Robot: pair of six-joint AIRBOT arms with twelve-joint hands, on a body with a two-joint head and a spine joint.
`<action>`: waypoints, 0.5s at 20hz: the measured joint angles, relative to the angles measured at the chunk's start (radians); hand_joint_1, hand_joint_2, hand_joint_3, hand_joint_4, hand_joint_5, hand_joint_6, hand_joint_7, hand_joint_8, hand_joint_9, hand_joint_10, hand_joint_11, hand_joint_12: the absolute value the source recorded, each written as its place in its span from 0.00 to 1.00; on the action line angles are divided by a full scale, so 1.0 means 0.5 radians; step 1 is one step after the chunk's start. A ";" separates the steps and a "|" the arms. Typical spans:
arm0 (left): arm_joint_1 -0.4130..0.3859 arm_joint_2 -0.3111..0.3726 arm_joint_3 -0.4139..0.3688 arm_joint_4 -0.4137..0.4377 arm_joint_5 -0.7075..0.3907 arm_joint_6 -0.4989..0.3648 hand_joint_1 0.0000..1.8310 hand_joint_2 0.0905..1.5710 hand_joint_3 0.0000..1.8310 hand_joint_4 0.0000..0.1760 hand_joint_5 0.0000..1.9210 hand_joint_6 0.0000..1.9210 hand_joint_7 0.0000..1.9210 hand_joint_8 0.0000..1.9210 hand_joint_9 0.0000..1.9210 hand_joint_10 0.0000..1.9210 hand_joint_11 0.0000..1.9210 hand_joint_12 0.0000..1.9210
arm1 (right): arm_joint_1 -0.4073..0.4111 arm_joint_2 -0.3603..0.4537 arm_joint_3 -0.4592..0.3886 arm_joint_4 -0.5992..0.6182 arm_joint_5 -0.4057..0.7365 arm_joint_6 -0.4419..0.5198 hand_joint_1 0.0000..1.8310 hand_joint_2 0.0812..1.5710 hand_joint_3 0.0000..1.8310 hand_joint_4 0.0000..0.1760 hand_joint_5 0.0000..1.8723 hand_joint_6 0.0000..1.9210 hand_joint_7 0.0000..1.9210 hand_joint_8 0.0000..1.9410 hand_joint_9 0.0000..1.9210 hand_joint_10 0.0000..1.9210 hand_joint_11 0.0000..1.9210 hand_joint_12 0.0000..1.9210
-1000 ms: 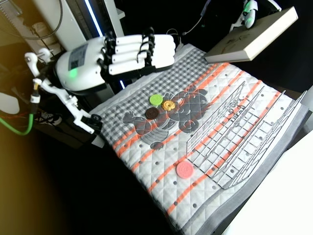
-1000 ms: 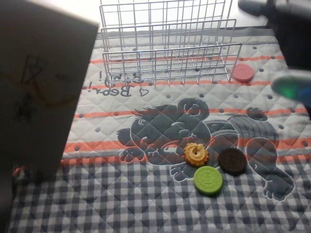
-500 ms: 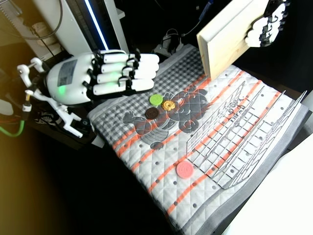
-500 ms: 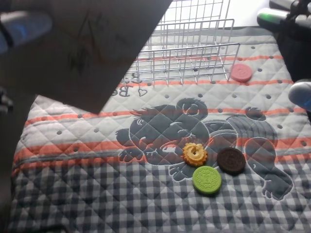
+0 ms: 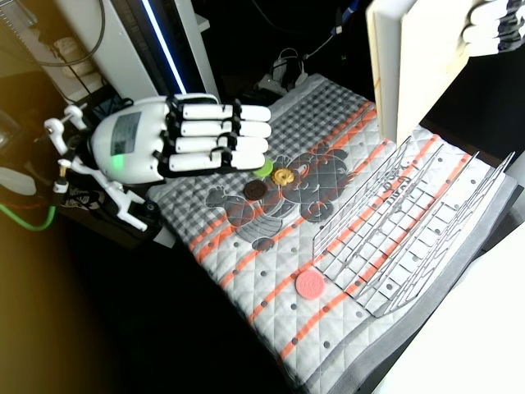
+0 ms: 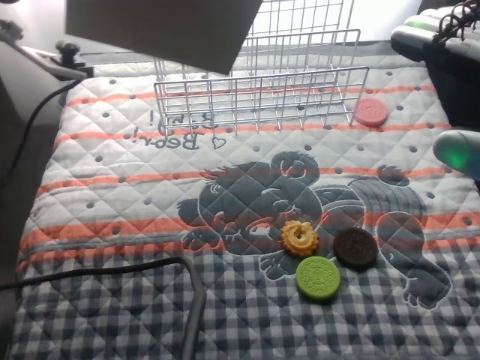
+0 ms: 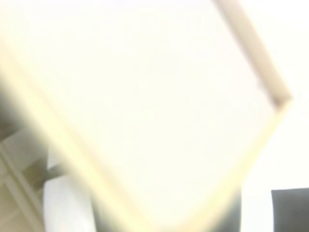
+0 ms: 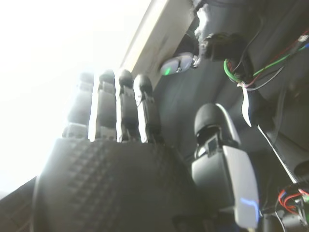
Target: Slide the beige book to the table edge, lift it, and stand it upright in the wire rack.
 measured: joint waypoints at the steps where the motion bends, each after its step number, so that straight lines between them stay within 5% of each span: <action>1: -0.008 -0.031 0.027 -0.046 -0.002 0.003 0.82 0.64 0.00 0.00 0.57 0.34 0.61 0.22 0.62 0.40 0.48 0.74 | 0.000 -0.013 0.006 0.004 0.002 0.004 0.01 0.87 0.00 0.00 0.08 0.00 0.09 0.00 0.10 0.00 0.00 0.24; 3: -0.008 -0.076 0.069 -0.127 -0.042 0.002 0.76 0.65 0.00 0.00 0.54 0.41 0.58 0.30 0.57 0.55 0.53 0.58 | 0.000 -0.039 0.021 -0.009 0.002 0.017 0.03 0.86 0.00 0.00 0.09 0.00 0.10 0.00 0.11 0.00 0.00 0.26; 4: -0.008 -0.094 0.087 -0.170 -0.050 0.002 0.81 0.65 0.00 0.00 0.55 0.36 0.59 0.25 0.58 0.49 0.47 0.76 | 0.000 -0.047 0.027 -0.013 0.000 0.021 0.03 0.86 0.00 0.00 0.09 0.00 0.11 0.00 0.11 0.00 0.00 0.27; 6: 0.014 -0.137 0.117 -0.256 -0.072 0.002 0.77 0.65 0.00 0.00 0.54 0.35 0.58 0.37 0.57 0.56 0.53 0.56 | -0.001 -0.069 0.050 -0.011 0.008 0.034 0.04 0.86 0.00 0.00 0.09 0.00 0.10 0.00 0.10 0.00 0.00 0.26; 10: 0.073 -0.272 0.211 -0.356 -0.045 0.002 0.76 0.65 0.00 0.00 0.53 0.39 0.60 0.34 0.56 0.57 0.52 0.52 | -0.002 -0.098 0.070 -0.002 0.020 0.065 0.04 0.85 0.00 0.00 0.09 0.00 0.11 0.00 0.11 0.00 0.00 0.27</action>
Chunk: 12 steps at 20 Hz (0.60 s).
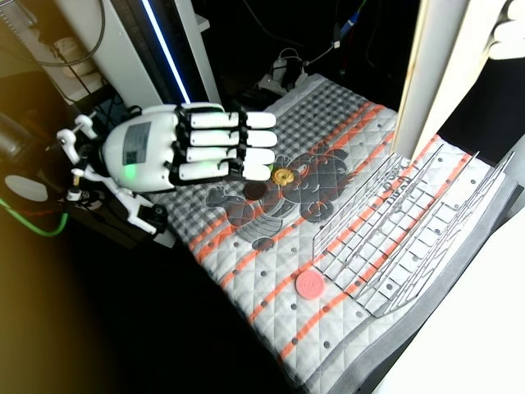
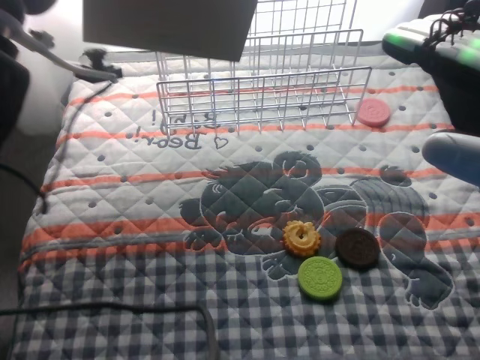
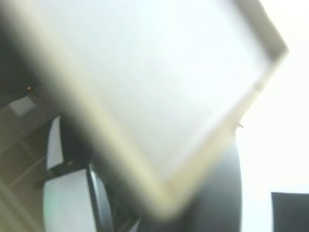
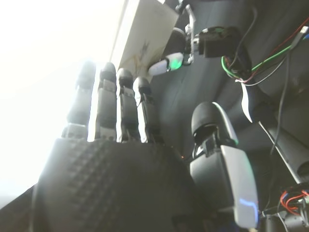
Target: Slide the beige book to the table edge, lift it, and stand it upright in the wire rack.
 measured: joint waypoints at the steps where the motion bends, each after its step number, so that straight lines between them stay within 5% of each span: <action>1: 0.001 -0.025 0.019 -0.005 0.011 0.002 0.76 0.65 0.00 0.00 0.54 0.38 0.61 0.31 0.55 0.58 0.50 0.51 | 0.000 -0.004 0.000 0.000 0.004 0.005 0.03 0.85 0.00 0.00 0.09 0.00 0.09 0.00 0.10 0.00 0.00 0.25; 2: 0.000 -0.047 0.038 -0.013 0.014 0.001 0.81 0.65 0.00 0.00 0.56 0.34 0.62 0.27 0.57 0.52 0.43 0.71 | 0.000 -0.009 0.002 -0.001 0.006 0.016 0.01 0.85 0.00 0.00 0.08 0.00 0.08 0.00 0.08 0.00 0.00 0.23; 3: 0.001 -0.069 0.050 -0.018 0.002 -0.002 0.82 0.65 0.00 0.00 0.57 0.36 0.63 0.24 0.56 0.52 0.40 0.73 | 0.000 -0.014 0.004 -0.004 0.019 0.028 0.00 0.84 0.00 0.08 0.08 0.00 0.08 0.00 0.08 0.00 0.00 0.21; 7: 0.005 -0.127 0.134 -0.035 -0.031 -0.042 0.82 0.65 0.00 0.00 0.57 0.38 0.65 0.20 0.56 0.50 0.39 0.75 | -0.002 -0.023 0.024 -0.009 0.059 0.050 0.02 0.83 0.00 0.16 0.09 0.00 0.08 0.00 0.08 0.00 0.00 0.20; 10: 0.004 -0.146 0.173 -0.032 -0.053 -0.060 0.82 0.64 0.00 0.00 0.57 0.37 0.67 0.18 0.57 0.49 0.40 0.73 | -0.002 -0.059 0.056 -0.014 0.063 0.089 0.03 0.83 0.00 0.01 0.08 0.00 0.07 0.00 0.07 0.00 0.00 0.19; 11: 0.000 -0.156 0.183 -0.038 -0.062 -0.063 0.78 0.64 0.00 0.00 0.57 0.36 0.68 0.15 0.55 0.56 0.42 0.62 | -0.002 -0.066 0.060 -0.012 0.068 0.092 0.02 0.83 0.00 0.00 0.10 0.00 0.09 0.00 0.09 0.00 0.03 0.19; 12: 0.000 -0.163 0.188 -0.041 -0.063 -0.066 0.78 0.64 0.00 0.00 0.57 0.36 0.68 0.15 0.55 0.56 0.42 0.62 | -0.002 -0.069 0.063 -0.014 0.069 0.093 0.02 0.83 0.00 0.00 0.10 0.00 0.09 0.00 0.09 0.00 0.03 0.19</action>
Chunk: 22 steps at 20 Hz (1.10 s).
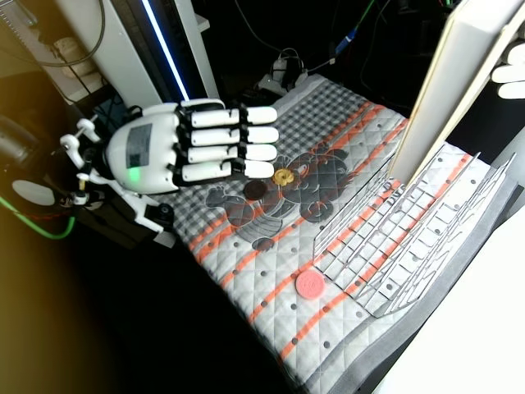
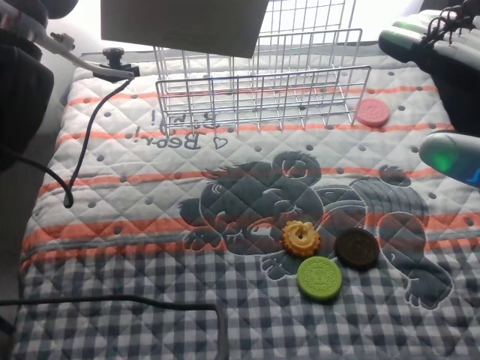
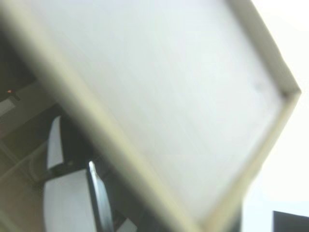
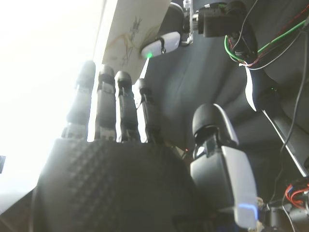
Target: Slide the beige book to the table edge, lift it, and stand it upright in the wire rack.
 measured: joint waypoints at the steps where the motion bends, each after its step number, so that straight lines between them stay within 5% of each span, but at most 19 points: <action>1: 0.001 -0.006 0.003 -0.008 -0.002 -0.004 0.77 0.64 0.00 0.00 0.57 0.35 0.69 0.15 0.55 0.57 0.45 0.58 | 0.000 -0.005 0.008 -0.004 0.005 0.004 0.01 0.83 0.00 0.00 0.10 0.00 0.10 0.00 0.10 0.00 0.03 0.19; 4: 0.021 -0.036 0.016 -0.015 -0.013 -0.030 0.76 0.66 0.00 0.00 0.58 0.24 0.60 0.39 0.51 0.64 0.48 0.63 | 0.000 -0.014 0.016 0.002 0.015 0.012 0.01 0.80 0.00 0.02 0.10 0.00 0.08 0.00 0.07 0.00 0.00 0.23; 6: 0.064 -0.063 0.036 -0.018 -0.011 -0.055 0.76 0.67 0.00 0.00 0.58 0.23 0.57 0.43 0.49 0.68 0.47 0.66 | 0.000 -0.014 0.016 -0.002 0.028 0.017 0.01 0.82 0.00 0.00 0.09 0.00 0.09 0.00 0.09 0.00 0.00 0.27; 7: 0.078 -0.067 0.036 -0.025 -0.008 -0.064 0.76 0.67 0.00 0.00 0.57 0.25 0.57 0.43 0.50 0.67 0.47 0.65 | 0.000 -0.014 0.016 -0.003 0.034 0.020 0.00 0.83 0.00 0.00 0.09 0.00 0.09 0.00 0.09 0.00 0.00 0.27; 8: 0.101 -0.069 0.035 -0.034 -0.002 -0.069 0.81 0.66 0.00 0.00 0.59 0.21 0.58 0.38 0.53 0.60 0.41 0.77 | 0.000 -0.014 0.016 -0.001 0.039 0.020 0.00 0.82 0.00 0.03 0.09 0.00 0.09 0.00 0.09 0.00 0.00 0.26; 9: 0.110 -0.071 0.036 -0.049 0.002 -0.070 0.77 0.66 0.00 0.00 0.57 0.26 0.58 0.38 0.52 0.64 0.46 0.70 | 0.000 -0.014 0.016 0.002 0.043 0.020 0.01 0.82 0.00 0.01 0.10 0.00 0.09 0.00 0.08 0.00 0.00 0.25; 10: 0.120 -0.077 0.036 -0.073 -0.002 -0.072 0.81 0.66 0.00 0.00 0.58 0.25 0.59 0.34 0.53 0.59 0.42 0.79 | 0.000 -0.014 0.016 0.001 0.048 0.021 0.02 0.83 0.00 0.01 0.10 0.00 0.10 0.00 0.09 0.00 0.00 0.25; 15: 0.131 -0.078 0.036 -0.059 -0.039 -0.088 0.82 0.65 0.00 0.00 0.56 0.31 0.62 0.28 0.57 0.49 0.43 0.78 | 0.000 -0.014 0.016 0.000 0.078 0.027 0.01 0.83 0.00 0.02 0.11 0.00 0.12 0.00 0.11 0.00 0.00 0.28; 19: 0.134 -0.077 0.034 -0.011 -0.070 -0.097 0.82 0.65 0.00 0.00 0.54 0.36 0.61 0.29 0.57 0.49 0.41 0.78 | 0.000 -0.014 0.016 -0.001 0.086 0.027 0.03 0.82 0.00 0.00 0.11 0.00 0.12 0.00 0.11 0.00 0.00 0.28; 22: 0.172 -0.079 0.030 -0.012 -0.094 -0.124 0.82 0.66 0.00 0.00 0.53 0.36 0.58 0.39 0.55 0.54 0.37 0.77 | 0.000 -0.014 0.019 0.001 0.089 0.027 0.02 0.81 0.00 0.03 0.11 0.00 0.12 0.00 0.11 0.00 0.00 0.29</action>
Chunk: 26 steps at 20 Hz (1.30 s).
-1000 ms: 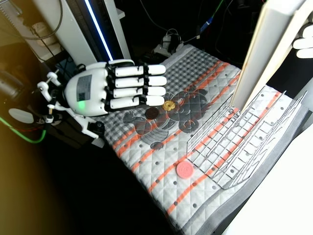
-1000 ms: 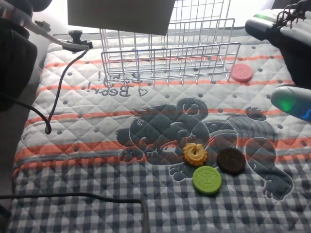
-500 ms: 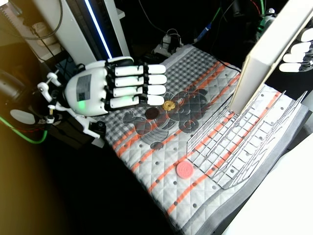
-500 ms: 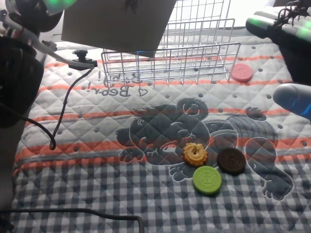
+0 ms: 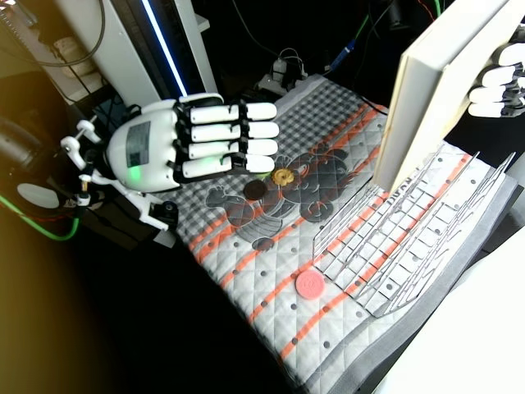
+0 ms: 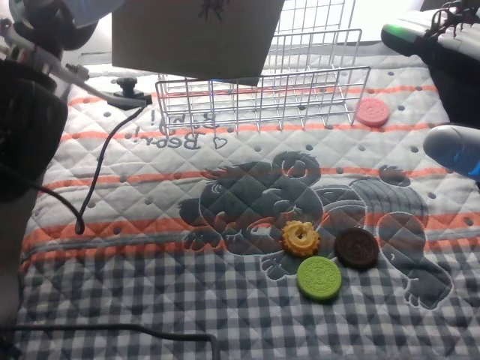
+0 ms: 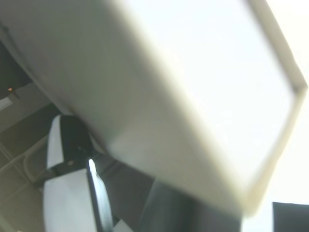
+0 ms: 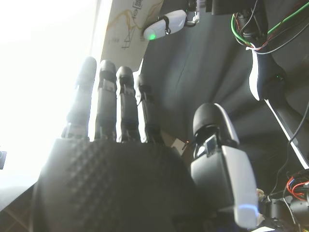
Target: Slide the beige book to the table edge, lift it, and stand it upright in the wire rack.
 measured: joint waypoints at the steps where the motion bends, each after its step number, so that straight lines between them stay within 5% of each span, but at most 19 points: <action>1: 0.002 0.000 0.000 -0.003 0.011 0.000 0.82 0.67 0.00 0.00 0.53 0.35 0.58 0.41 0.55 0.55 0.37 0.77 | 0.000 0.000 0.002 0.002 0.001 0.000 0.03 0.81 0.00 0.04 0.11 0.00 0.12 0.00 0.11 0.00 0.00 0.29; 6: 0.025 -0.014 0.000 -0.008 -0.008 -0.021 0.82 0.67 0.00 0.00 0.55 0.30 0.55 0.44 0.53 0.56 0.39 0.80 | 0.000 0.000 0.002 0.003 0.002 0.000 0.01 0.81 0.00 0.13 0.11 0.00 0.11 0.00 0.10 0.00 0.01 0.27; 8: 0.039 -0.021 -0.004 -0.016 -0.008 -0.037 0.76 0.67 0.00 0.00 0.53 0.43 0.55 0.42 0.50 0.61 0.40 0.57 | 0.000 -0.001 0.002 0.004 0.001 0.000 0.01 0.82 0.00 0.14 0.11 0.00 0.11 0.00 0.10 0.00 0.00 0.26; 11: 0.068 -0.024 -0.004 -0.016 -0.008 -0.058 0.74 0.70 0.00 0.00 0.50 0.53 0.50 0.48 0.44 0.66 0.29 0.50 | 0.000 -0.004 0.002 0.006 0.002 0.000 0.02 0.83 0.00 0.14 0.12 0.00 0.11 0.00 0.10 0.00 0.01 0.26; 12: 0.079 -0.030 -0.005 -0.018 -0.001 -0.061 0.67 0.71 0.00 0.06 0.47 0.57 0.48 0.56 0.42 0.33 0.22 0.50 | 0.000 -0.004 0.002 0.009 0.002 0.000 0.02 0.83 0.00 0.12 0.12 0.00 0.11 0.00 0.10 0.00 0.00 0.26; 13: 0.096 -0.036 -0.011 -0.019 0.008 -0.066 0.62 0.74 0.00 0.00 0.44 0.62 0.41 0.24 0.43 0.07 0.19 0.51 | 0.000 -0.004 0.002 0.012 0.002 0.000 0.02 0.83 0.00 0.20 0.12 0.00 0.11 0.00 0.11 0.00 0.01 0.26; 14: 0.104 -0.037 -0.020 -0.021 0.006 -0.074 0.62 0.74 0.00 0.00 0.44 0.62 0.41 0.24 0.43 0.07 0.19 0.51 | 0.000 -0.004 0.002 0.014 0.002 0.000 0.02 0.83 0.00 0.20 0.12 0.00 0.11 0.00 0.11 0.00 0.01 0.26; 15: 0.107 -0.040 -0.021 -0.011 0.015 -0.074 0.61 0.70 0.00 0.00 0.41 0.08 0.41 0.02 0.40 0.01 0.16 0.52 | 0.000 -0.005 0.002 0.019 0.002 0.000 0.01 0.83 0.00 0.24 0.12 0.00 0.12 0.00 0.11 0.00 0.00 0.30; 18: 0.130 -0.046 -0.021 -0.025 0.006 -0.099 0.56 0.69 0.00 0.00 0.37 0.00 0.35 0.00 0.35 0.00 0.08 0.55 | 0.000 -0.008 0.003 0.020 0.004 0.000 0.01 0.83 0.00 0.32 0.12 0.00 0.12 0.00 0.10 0.00 0.00 0.29; 19: 0.146 -0.046 -0.024 -0.041 0.006 -0.114 0.54 0.68 0.00 0.12 0.31 0.00 0.31 0.00 0.31 0.00 0.03 0.55 | 0.000 -0.011 0.005 0.021 0.002 0.000 0.01 0.83 0.00 0.20 0.12 0.00 0.13 0.00 0.11 0.00 0.00 0.29; 20: 0.162 -0.046 -0.024 -0.059 0.008 -0.128 0.53 0.67 0.00 0.31 0.25 0.00 0.26 0.00 0.26 0.00 0.00 0.53 | 0.000 -0.015 0.005 0.026 0.003 0.000 0.00 0.82 0.00 0.27 0.12 0.00 0.13 0.00 0.10 0.00 0.00 0.30; 21: 0.169 -0.046 -0.024 -0.066 0.005 -0.130 0.53 0.67 0.00 0.31 0.25 0.00 0.26 0.00 0.26 0.00 0.00 0.53 | 0.000 -0.016 0.005 0.026 0.002 0.000 0.00 0.82 0.00 0.27 0.12 0.00 0.13 0.00 0.10 0.00 0.00 0.30; 22: 0.179 -0.044 -0.029 -0.077 0.005 -0.133 0.52 0.67 0.00 0.46 0.20 0.00 0.21 0.00 0.22 0.00 0.00 0.46 | 0.000 -0.016 0.005 0.026 0.002 0.000 0.00 0.84 0.00 0.15 0.12 0.00 0.13 0.00 0.11 0.00 0.00 0.30; 23: 0.197 -0.032 -0.054 -0.091 0.008 -0.137 0.50 0.65 0.00 0.77 0.13 0.00 0.13 0.00 0.15 0.00 0.00 0.33 | 0.000 -0.017 0.005 0.029 0.002 0.000 0.01 0.84 0.00 0.13 0.12 0.00 0.13 0.00 0.12 0.00 0.01 0.30; 24: 0.207 -0.019 -0.066 -0.074 0.010 -0.135 0.50 0.65 0.00 0.77 0.13 0.00 0.13 0.00 0.15 0.00 0.00 0.33 | 0.000 -0.018 0.005 0.032 0.004 0.000 0.01 0.84 0.00 0.13 0.12 0.00 0.13 0.00 0.12 0.00 0.01 0.30; 25: 0.214 -0.005 -0.083 -0.063 0.018 -0.134 0.46 0.63 0.00 0.94 0.09 0.00 0.09 0.00 0.10 0.00 0.00 0.26 | 0.000 -0.018 0.005 0.035 0.004 0.000 0.02 0.84 0.00 0.14 0.12 0.00 0.13 0.00 0.11 0.00 0.00 0.30; 26: 0.217 0.016 -0.105 -0.063 0.022 -0.132 0.44 0.62 0.00 0.99 0.07 0.00 0.06 0.00 0.07 0.00 0.00 0.23 | 0.000 -0.018 0.005 0.035 0.004 0.000 0.01 0.83 0.00 0.24 0.12 0.00 0.13 0.00 0.11 0.00 0.00 0.32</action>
